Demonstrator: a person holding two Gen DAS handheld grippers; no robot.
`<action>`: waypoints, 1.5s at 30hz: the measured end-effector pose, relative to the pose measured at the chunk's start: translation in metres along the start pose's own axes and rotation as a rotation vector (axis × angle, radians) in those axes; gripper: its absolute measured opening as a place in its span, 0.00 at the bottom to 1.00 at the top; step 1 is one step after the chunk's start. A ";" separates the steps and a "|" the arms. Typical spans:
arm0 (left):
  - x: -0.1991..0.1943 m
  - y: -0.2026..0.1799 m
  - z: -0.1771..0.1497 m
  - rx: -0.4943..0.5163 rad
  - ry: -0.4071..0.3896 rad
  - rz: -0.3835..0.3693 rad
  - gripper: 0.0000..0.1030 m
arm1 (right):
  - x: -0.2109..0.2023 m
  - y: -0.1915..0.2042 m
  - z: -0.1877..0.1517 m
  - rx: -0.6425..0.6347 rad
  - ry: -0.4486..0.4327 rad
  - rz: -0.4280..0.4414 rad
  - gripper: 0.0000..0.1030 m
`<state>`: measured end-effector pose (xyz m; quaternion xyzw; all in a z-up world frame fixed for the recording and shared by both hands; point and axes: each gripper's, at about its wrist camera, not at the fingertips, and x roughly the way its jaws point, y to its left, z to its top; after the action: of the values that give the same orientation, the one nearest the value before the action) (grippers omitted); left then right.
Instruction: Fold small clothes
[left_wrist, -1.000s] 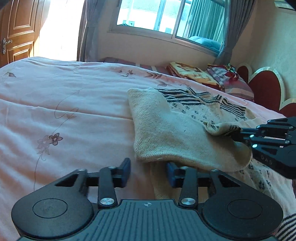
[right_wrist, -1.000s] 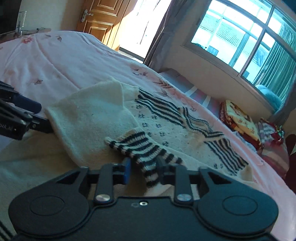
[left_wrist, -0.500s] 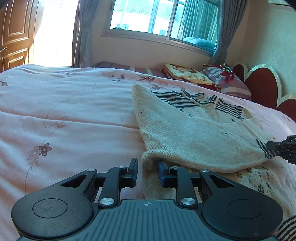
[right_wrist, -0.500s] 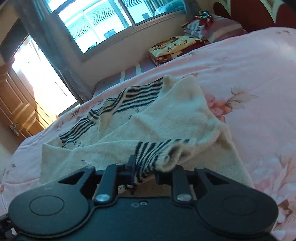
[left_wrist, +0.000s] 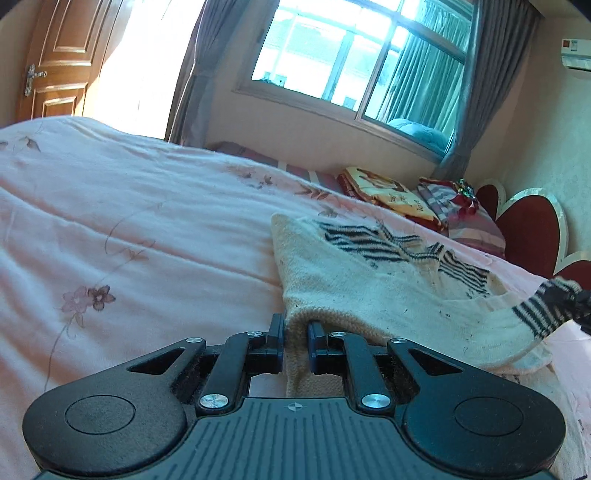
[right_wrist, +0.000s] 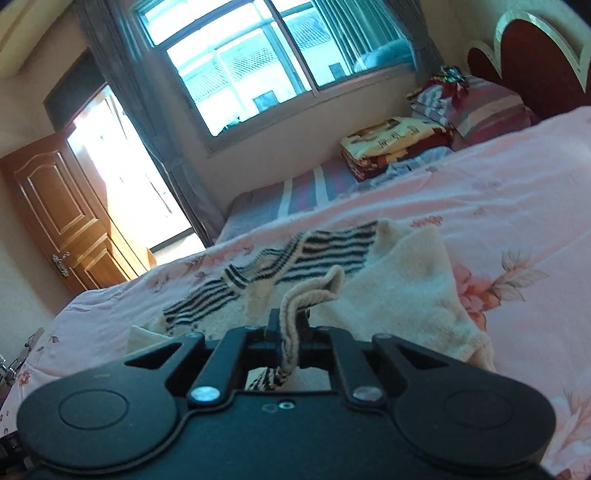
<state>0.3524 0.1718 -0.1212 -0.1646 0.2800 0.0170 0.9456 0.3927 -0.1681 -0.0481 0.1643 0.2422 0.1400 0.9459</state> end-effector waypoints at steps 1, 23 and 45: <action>0.003 0.004 -0.003 -0.028 0.017 -0.006 0.12 | 0.002 0.000 -0.001 -0.022 -0.005 0.002 0.07; -0.016 -0.025 0.000 0.188 -0.176 0.062 0.04 | -0.017 0.012 0.019 -0.116 -0.099 0.095 0.06; -0.005 -0.050 0.016 0.254 -0.022 -0.083 0.39 | 0.027 -0.045 -0.010 0.010 0.128 -0.082 0.06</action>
<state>0.3626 0.1298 -0.0901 -0.0549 0.2623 -0.0558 0.9618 0.4192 -0.1970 -0.0845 0.1496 0.3093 0.1101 0.9326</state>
